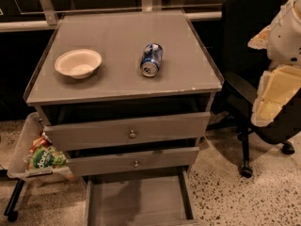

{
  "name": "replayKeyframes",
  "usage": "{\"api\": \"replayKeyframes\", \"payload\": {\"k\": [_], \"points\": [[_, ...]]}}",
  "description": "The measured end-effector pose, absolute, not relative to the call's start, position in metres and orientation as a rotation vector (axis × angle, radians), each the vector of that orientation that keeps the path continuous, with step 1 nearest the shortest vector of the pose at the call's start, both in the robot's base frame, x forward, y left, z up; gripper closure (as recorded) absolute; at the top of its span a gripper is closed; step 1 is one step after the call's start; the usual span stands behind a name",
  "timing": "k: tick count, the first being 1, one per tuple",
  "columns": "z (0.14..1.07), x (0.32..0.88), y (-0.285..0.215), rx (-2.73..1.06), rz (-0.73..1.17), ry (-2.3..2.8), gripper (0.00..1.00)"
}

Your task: Close bottom drawer

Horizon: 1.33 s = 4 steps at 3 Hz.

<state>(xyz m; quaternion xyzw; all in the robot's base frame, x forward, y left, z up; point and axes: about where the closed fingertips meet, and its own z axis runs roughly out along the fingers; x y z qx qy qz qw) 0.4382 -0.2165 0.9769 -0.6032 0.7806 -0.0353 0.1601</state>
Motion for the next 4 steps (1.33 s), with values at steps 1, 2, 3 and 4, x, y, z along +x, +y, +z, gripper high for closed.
{"api": "replayKeyframes", "payload": {"k": [1,2,3,4], "points": [[0.9769,0.4382,-0.2165,-1.723,-0.101,2.23,0.0],[0.9769,0.4382,-0.2165,-1.723,-0.101,2.23,0.19],[0.9769,0.4382,-0.2165,-1.723,-0.101,2.23,0.42],[0.9769,0.4382,-0.2165,-1.723,-0.101,2.23,0.65]]}}
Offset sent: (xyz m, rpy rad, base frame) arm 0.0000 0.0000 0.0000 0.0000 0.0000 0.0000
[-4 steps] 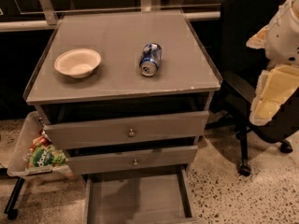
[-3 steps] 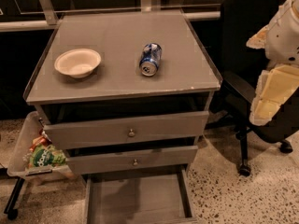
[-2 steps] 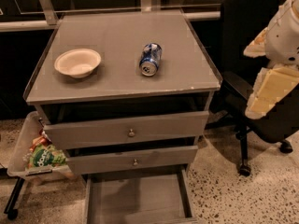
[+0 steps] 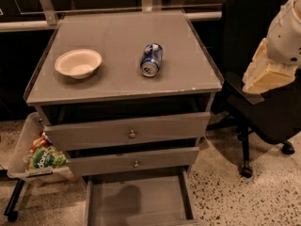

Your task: Close bottom drawer

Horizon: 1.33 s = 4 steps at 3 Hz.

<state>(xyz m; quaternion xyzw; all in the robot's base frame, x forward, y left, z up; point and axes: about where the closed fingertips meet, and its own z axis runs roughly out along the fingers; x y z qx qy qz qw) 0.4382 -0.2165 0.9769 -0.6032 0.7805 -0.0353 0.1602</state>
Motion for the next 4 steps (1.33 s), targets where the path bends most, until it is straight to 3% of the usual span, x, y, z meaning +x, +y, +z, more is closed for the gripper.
{"api": "replayKeyframes", "payload": {"k": [1,2,4], "points": [[0.977,0.438,-0.216,-1.723,-0.101,2.23,0.88],[0.977,0.438,-0.216,-1.723,-0.101,2.23,1.0],[0.898,0.41,-0.198,-1.694,0.026,2.26,1.0]]}}
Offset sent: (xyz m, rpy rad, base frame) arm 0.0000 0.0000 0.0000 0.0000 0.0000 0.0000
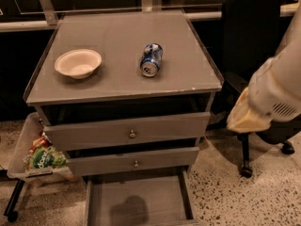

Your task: Close bottom drawer

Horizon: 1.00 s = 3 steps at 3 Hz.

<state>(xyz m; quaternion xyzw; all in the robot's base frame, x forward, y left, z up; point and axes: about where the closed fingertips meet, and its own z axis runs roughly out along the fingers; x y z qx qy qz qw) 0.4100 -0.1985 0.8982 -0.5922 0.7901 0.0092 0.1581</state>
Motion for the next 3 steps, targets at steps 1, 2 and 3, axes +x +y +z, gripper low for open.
{"api": "replayKeyframes", "payload": {"k": [1,2,3], "points": [[0.818,0.395,-0.191,-1.687,0.109,2.32,1.0],[0.729,0.368,-0.185,-1.708,0.218,2.426,1.0],[0.716,0.355,-0.186,-1.721,0.239,2.452,1.0]]}}
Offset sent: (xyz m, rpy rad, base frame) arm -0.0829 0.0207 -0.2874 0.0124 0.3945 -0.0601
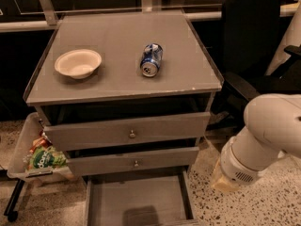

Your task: Close bottom drawer

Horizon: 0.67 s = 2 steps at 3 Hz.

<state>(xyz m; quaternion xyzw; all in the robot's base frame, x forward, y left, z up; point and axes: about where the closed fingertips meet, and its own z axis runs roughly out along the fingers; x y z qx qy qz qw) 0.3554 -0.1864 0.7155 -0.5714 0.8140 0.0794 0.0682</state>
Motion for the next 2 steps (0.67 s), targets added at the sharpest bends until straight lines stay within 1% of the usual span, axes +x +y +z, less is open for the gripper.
{"api": "replayKeyframes", "payload": {"k": [1,2], "points": [[0.716,0.356,-0.186,-1.721,0.238,2.451,1.0],[0.689,0.347,-0.18,-1.721,0.313,2.465,1.0]]}}
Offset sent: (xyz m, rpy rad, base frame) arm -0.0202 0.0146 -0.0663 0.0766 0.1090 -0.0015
